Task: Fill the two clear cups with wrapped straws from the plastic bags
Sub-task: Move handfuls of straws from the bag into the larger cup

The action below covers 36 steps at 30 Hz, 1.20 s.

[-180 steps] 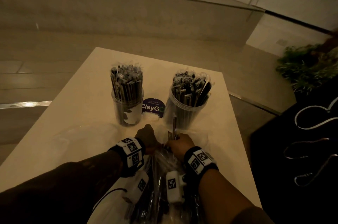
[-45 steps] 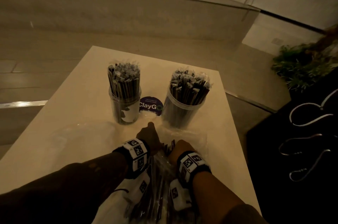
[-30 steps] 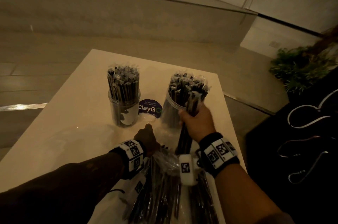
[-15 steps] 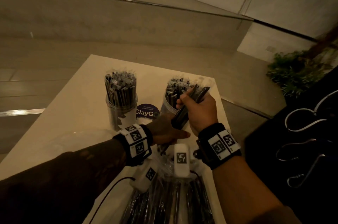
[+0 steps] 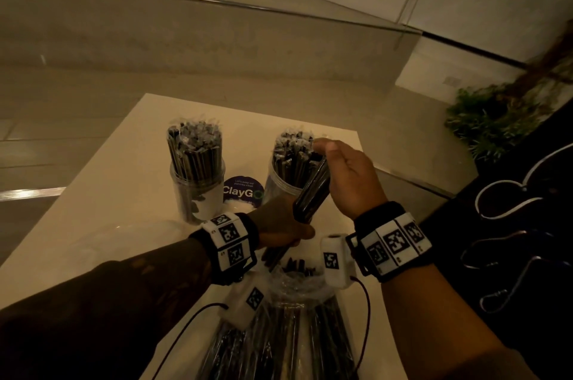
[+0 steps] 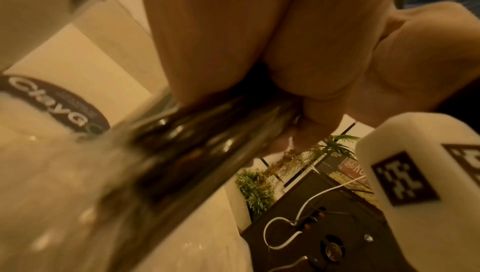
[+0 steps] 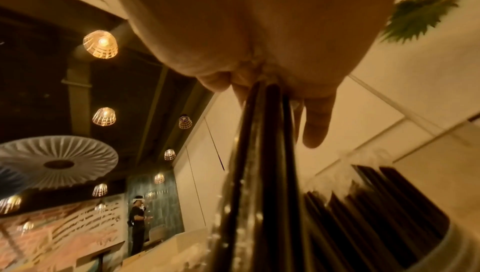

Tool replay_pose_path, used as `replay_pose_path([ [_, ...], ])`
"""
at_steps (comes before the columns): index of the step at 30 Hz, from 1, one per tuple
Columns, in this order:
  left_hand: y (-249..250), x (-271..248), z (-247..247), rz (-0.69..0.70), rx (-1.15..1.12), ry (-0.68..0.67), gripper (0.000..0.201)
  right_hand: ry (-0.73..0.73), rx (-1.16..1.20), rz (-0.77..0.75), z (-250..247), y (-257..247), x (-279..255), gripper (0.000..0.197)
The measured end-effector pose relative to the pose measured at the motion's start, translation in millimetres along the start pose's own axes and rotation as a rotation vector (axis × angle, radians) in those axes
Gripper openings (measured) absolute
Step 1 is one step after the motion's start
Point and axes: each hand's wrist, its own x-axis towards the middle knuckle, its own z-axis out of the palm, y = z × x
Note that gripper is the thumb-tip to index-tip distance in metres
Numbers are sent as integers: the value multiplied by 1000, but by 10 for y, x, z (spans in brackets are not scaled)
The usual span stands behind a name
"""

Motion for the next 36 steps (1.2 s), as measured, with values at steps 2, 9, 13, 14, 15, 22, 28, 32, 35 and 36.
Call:
replay_pose_path([
  [2, -23, 12, 16, 19, 4, 7, 19, 72, 83, 23, 5, 35, -32, 38],
  [9, 10, 135, 58, 282, 255, 115, 58, 154, 500, 407, 330, 60, -288, 10],
  [13, -84, 91, -118, 408, 444, 411, 63, 380, 490, 248, 70, -103, -12, 21],
  [14, -117, 87, -165, 397, 506, 455, 62, 412, 484, 207, -8, -150, 68, 20],
  [15, -144, 94, -198, 359, 551, 471, 60, 429, 482, 178, -55, -191, 139, 17],
  [22, -80, 217, -191, 180, 500, 474, 18, 559, 431, 229, 110, -253, 541, 22],
  [28, -69, 326, -172, 163, 426, 550, 12, 419, 267, 344, 592, 89, 431, 36],
  [32, -73, 377, -166, 222, 482, 568, 29, 260, 142, 424, 759, 252, 253, 56],
  [35, -90, 364, -166, 265, 483, 583, 31, 196, 99, 385, 648, 196, 215, 58],
  [36, -90, 360, -167, 273, 493, 579, 30, 186, 39, 333, 578, 129, 214, 54],
])
